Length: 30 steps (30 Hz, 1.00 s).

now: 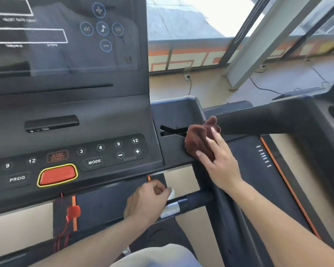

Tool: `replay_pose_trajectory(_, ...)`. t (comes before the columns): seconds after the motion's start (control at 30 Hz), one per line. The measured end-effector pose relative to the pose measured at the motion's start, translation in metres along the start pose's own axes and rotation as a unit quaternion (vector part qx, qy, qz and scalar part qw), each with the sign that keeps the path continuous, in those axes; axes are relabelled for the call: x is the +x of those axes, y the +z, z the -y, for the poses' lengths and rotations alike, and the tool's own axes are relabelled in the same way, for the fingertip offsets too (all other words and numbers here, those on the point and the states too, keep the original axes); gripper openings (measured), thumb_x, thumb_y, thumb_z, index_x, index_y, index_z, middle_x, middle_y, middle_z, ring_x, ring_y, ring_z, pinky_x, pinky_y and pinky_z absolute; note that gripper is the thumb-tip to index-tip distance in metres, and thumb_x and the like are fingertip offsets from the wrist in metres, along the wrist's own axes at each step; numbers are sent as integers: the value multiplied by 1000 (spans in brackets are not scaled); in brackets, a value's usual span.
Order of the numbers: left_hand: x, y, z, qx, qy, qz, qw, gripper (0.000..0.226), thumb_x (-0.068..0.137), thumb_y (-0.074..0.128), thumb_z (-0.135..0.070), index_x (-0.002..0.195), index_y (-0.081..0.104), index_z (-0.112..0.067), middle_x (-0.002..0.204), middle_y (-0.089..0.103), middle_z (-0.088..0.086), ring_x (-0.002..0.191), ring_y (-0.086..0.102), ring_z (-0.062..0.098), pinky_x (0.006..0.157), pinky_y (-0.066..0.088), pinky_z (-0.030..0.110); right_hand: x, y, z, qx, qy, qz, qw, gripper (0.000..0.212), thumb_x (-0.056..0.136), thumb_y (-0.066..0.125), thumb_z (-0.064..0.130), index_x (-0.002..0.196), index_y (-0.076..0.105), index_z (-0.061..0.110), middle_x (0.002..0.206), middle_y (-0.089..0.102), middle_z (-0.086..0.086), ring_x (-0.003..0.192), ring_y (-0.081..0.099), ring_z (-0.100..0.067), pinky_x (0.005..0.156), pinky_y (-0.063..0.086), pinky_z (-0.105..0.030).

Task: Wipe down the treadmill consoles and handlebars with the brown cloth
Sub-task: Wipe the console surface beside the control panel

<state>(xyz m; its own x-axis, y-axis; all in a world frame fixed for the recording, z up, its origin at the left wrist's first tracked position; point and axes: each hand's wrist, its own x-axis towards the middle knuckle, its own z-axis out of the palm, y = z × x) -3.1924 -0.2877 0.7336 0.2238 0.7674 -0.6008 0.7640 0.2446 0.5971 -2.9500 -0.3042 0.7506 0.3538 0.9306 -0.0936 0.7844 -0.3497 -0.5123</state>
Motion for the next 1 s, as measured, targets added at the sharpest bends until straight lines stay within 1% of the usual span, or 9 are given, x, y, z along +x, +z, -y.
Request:
replay_pose_trajectory(0.1,1,1,2,-5,1,-4,1000,27,84,58,-64,81,65,-38,77,69,-22,80,67,8,78,56,30,-2,10,8,-156,-104,8,982,55,103,40,62,154,39,41,169,21,14,159,4,-15,123,23,-49)
replay_pose_trajectory(0.17,1,1,2,-8,1,-6,1000,27,84,58,-64,81,65,-39,77,69,-23,79,66,6,76,56,30,12,19,21,-191,-148,18,970,58,105,31,63,158,31,40,171,19,10,160,1,-16,129,8,-50)
replay_pose_trajectory(0.27,2,1,2,-18,-4,-11,1000,26,84,58,-64,81,66,-39,78,69,-24,78,66,5,74,56,29,50,27,40,-188,-170,35,967,57,105,32,61,159,27,42,171,16,12,160,3,-16,129,1,-47)
replay_pose_trajectory(0.43,1,0,2,-19,-4,-19,1000,23,87,60,-59,82,66,-37,79,68,-24,79,64,4,69,51,25,131,7,45,-100,-84,33,991,55,105,41,56,157,34,39,170,19,12,158,9,-19,127,15,-51)
replay_pose_trajectory(0.53,1,-1,3,-18,0,-18,1000,23,88,60,-58,84,66,-36,80,67,-23,79,64,4,68,49,24,145,7,56,-6,25,-12,1000,54,105,46,52,155,36,35,168,23,8,151,28,-24,119,33,-53)
replay_pose_trajectory(0.6,3,1,5,-17,1,-12,1000,22,88,60,-58,83,66,-37,80,67,-23,80,64,5,69,51,25,137,13,65,-16,51,-27,998,53,105,45,52,155,38,34,169,23,8,153,26,-24,118,33,-54)
replay_pose_trajectory(0.67,4,2,7,-27,-1,-11,1000,21,87,60,-57,83,65,-38,80,67,-23,79,65,5,68,52,26,115,19,66,-62,7,-34,997,52,105,46,52,153,43,33,169,25,10,156,19,-24,123,24,-50)
replay_pose_trajectory(0.8,6,3,10,-48,0,-19,999,18,86,60,-57,82,66,-40,80,68,-25,79,66,4,69,54,27,52,29,54,-92,-186,16,978,49,106,48,48,153,45,34,164,35,13,156,22,-14,128,12,-35)
replay_pose_trajectory(1.0,4,5,10,-45,-3,-34,998,19,86,59,-58,83,65,-40,80,68,-24,79,64,2,68,53,26,103,27,73,-120,-224,98,962,54,102,40,48,154,41,37,168,26,15,159,10,-12,129,3,-40)
